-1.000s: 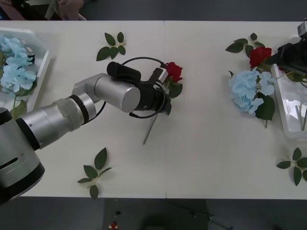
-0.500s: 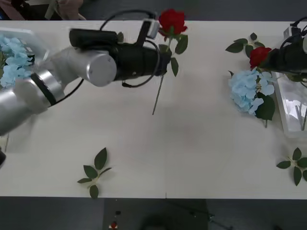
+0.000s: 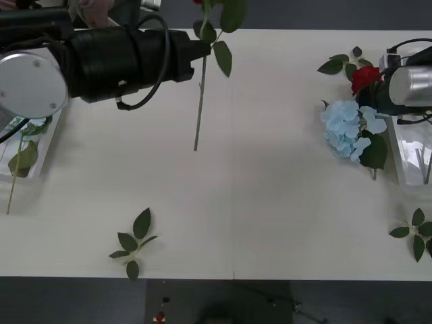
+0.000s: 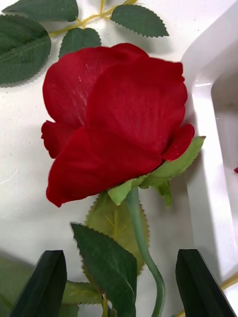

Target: Put the red flowers into the right box and the blue flowers into the left box

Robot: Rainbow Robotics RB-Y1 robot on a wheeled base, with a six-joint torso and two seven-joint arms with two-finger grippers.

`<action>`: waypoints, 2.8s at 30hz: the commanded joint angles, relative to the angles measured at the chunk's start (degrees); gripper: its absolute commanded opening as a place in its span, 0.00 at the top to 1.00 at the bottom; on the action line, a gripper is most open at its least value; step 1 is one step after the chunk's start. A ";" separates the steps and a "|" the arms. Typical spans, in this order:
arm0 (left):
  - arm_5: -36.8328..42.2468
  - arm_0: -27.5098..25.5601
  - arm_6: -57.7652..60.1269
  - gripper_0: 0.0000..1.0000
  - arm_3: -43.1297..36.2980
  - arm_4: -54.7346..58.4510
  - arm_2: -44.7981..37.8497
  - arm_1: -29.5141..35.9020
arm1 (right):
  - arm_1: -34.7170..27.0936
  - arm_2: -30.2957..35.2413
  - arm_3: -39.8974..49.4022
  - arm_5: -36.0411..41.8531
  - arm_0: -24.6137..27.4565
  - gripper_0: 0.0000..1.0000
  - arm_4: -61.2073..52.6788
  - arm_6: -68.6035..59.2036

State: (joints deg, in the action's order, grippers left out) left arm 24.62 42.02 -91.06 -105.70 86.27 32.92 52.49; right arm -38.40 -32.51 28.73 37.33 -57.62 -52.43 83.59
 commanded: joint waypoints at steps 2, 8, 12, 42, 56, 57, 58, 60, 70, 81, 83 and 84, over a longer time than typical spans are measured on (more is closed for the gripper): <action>-0.45 -0.27 -5.53 1.00 -6.54 0.13 -0.40 6.05 | 0.96 0.07 -1.48 -2.08 -2.85 0.46 1.28 0.69; -1.06 0.26 -9.13 1.00 -5.93 -0.22 -1.37 2.00 | 2.28 0.07 -2.89 -3.40 -2.85 0.85 2.59 1.05; -1.77 0.61 -10.01 1.00 -3.20 -2.24 -2.43 -4.50 | 2.81 0.07 -2.89 -3.40 -2.85 1.00 3.47 0.87; -3.35 3.16 -9.22 1.00 5.85 -3.65 -3.30 -22.52 | -11.70 15.81 -1.30 18.83 -9.97 1.00 -11.38 28.20; -3.35 3.16 -9.22 1.00 5.85 -3.65 -3.30 -22.52 | -17.32 6.67 -1.30 3.63 -3.73 1.00 -3.82 33.74; -3.35 3.16 -9.22 1.00 5.85 -3.65 -3.30 -22.52 | -17.23 5.87 -1.30 1.17 -2.41 1.00 -4.00 33.39; -3.35 3.16 -9.22 1.00 5.85 -3.65 -3.30 -22.52 | -17.23 5.17 -1.30 -0.85 -1.53 1.00 -4.09 32.69; -3.35 3.16 -9.22 1.00 5.85 -3.65 -3.30 -22.52 | -16.88 3.33 -1.30 -4.90 0.40 1.00 -4.00 30.93; -3.35 3.16 -9.22 1.00 5.85 -3.65 -3.30 -22.52 | -16.71 1.30 -1.30 -7.80 3.04 0.34 -4.79 29.70; -3.35 3.16 -9.22 1.00 5.85 -3.65 -3.30 -22.52 | -20.57 7.98 9.77 8.90 4.36 0.22 -24.65 42.97; -3.35 3.16 -9.22 1.00 5.85 -3.65 -3.30 -22.52 | -23.12 9.04 14.08 12.33 6.46 0.22 -33.97 45.17; -3.35 3.16 -9.22 1.00 5.85 -3.65 -3.30 -22.52 | -25.41 8.95 18.56 13.91 8.84 0.22 -42.32 46.84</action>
State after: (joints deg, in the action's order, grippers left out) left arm 21.92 43.39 -98.99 -99.05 82.40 30.39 30.11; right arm -57.13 -23.99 39.03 50.01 -51.51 -83.57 127.84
